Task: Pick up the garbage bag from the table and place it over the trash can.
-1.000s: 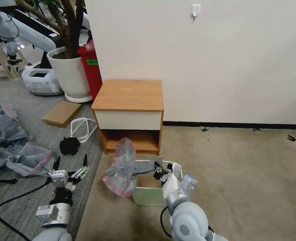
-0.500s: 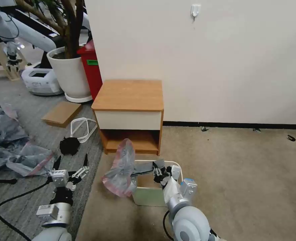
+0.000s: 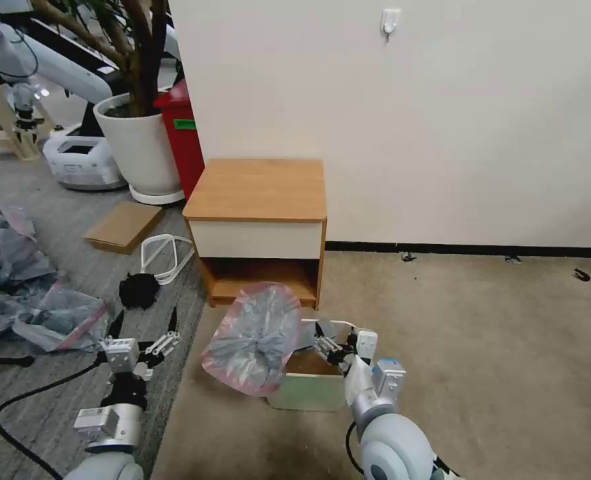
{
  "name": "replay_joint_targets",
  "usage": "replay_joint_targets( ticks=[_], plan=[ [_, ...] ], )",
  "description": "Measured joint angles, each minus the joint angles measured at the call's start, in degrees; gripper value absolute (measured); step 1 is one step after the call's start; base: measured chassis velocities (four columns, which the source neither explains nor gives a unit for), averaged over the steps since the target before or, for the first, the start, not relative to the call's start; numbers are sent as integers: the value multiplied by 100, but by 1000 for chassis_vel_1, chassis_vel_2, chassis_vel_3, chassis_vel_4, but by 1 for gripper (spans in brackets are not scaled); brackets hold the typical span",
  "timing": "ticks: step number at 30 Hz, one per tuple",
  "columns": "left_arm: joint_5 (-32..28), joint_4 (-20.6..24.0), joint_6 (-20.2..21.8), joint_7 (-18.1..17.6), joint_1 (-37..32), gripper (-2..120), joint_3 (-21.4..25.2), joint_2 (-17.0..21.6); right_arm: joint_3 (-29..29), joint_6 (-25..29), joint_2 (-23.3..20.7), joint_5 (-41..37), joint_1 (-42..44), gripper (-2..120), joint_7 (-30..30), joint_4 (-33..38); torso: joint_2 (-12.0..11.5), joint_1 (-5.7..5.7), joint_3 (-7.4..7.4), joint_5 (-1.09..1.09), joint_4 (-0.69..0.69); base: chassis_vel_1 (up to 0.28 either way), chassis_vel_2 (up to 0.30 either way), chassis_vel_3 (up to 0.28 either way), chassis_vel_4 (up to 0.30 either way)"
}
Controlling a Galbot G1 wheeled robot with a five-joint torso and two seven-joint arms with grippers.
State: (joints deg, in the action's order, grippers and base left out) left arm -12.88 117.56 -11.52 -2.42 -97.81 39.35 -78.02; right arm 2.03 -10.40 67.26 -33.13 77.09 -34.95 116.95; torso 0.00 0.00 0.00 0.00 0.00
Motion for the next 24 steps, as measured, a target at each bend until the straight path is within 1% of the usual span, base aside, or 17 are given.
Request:
replay_joint_targets(
  ticks=[3, 6, 11, 15, 16, 17, 18, 20, 21, 24],
  plan=[
    [32, 9, 0, 21, -5, 100, -5, 11, -98, 44, -47, 104, 3, 106, 4, 8, 0, 0, 0, 0, 0, 0, 0, 0, 0],
    [90, 26, 0, 136, -20, 100, -20, 38, -160, 109, -123, 222, 0, 110, 67, 57, 0, 0, 0, 0, 0, 0, 0, 0, 0],
    [131, 35, -1, 165, -33, 100, -62, 29, -145, 109, -152, 287, -79, 112, 96, 17, 0, 0, 0, 0, 0, 0, 0, 0, 0],
    [116, 136, 48, 181, -86, 100, -129, 43, -135, 121, -219, 346, -159, 111, 124, -60, 0, 0, 0, 0, 1, 0, 0, 0, 0],
    [34, 222, 169, 189, -116, 100, -183, 83, -136, 121, -270, 346, -155, 109, 137, -29, 0, 0, 0, 0, 0, 0, 0, 0, 0],
    [34, 222, 169, 189, -116, 100, -183, 83, -136, 121, -270, 346, -155, 109, 137, -29, 0, 0, 0, 0, 0, 0, 0, 0, 0],
    [-48, 277, 267, 206, -131, 100, -238, 134, -132, 122, -307, 346, -141, 107, 156, 15, 0, 0, 0, -1, 0, 0, 0, 0, 0],
    [-295, 405, 581, 264, -162, 100, -355, 253, -90, 122, -351, 353, -123, 102, 181, 100, 0, 0, 0, 0, 0, 0, 0, 0, 0],
    [-295, 405, 581, 264, -162, 100, -355, 253, -90, 122, -351, 353, -123, 102, 181, 100, 0, 0, 0, 0, 0, 0, 0, 0, 0],
    [-763, 616, 1160, 296, -155, 100, -574, 458, -86, 122, -367, 382, -110, 96, 199, 213, 0, 0, 0, 0, 1, 0, 0, 0, 0]
  ],
)
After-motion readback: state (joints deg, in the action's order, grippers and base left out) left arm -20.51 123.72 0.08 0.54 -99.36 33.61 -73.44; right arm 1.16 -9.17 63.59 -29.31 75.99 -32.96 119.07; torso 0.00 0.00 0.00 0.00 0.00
